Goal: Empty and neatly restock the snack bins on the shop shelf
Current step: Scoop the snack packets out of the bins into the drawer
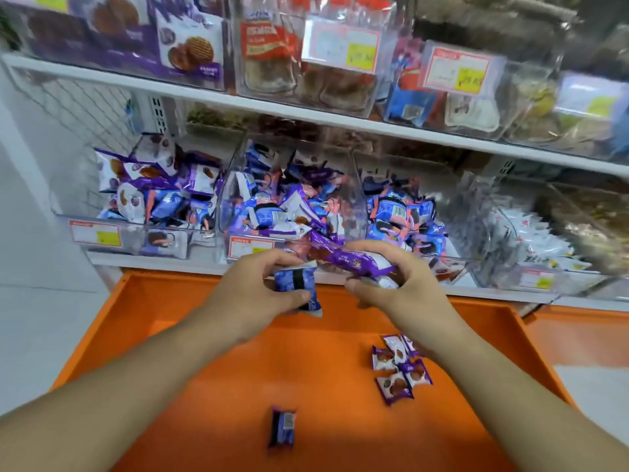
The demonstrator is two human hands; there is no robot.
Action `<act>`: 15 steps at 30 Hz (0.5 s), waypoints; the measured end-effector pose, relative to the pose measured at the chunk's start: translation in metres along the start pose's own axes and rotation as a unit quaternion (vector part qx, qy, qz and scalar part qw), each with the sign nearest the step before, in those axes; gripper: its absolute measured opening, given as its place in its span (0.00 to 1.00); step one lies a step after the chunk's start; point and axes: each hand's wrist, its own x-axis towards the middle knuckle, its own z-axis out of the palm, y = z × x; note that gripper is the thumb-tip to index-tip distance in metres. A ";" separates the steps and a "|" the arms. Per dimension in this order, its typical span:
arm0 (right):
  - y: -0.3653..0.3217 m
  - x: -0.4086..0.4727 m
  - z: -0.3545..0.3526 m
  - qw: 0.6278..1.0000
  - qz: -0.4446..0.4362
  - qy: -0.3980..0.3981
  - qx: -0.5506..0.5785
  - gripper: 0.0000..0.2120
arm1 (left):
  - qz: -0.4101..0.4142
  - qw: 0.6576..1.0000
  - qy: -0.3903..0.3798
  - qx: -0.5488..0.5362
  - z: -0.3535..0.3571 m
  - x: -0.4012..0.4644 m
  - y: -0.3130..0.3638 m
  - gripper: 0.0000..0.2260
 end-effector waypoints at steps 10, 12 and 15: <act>0.055 -0.014 -0.002 0.984 0.147 -0.088 0.042 0.16 | -0.152 0.976 -0.092 -0.127 0.024 0.003 -0.060 0.16; 0.068 -0.013 0.008 0.980 0.167 -0.098 0.040 0.15 | -0.150 0.983 -0.082 -0.061 0.021 0.005 -0.075 0.17; 0.096 -0.013 0.030 0.973 0.200 -0.115 0.021 0.14 | -0.138 0.984 -0.074 0.080 0.011 0.008 -0.110 0.17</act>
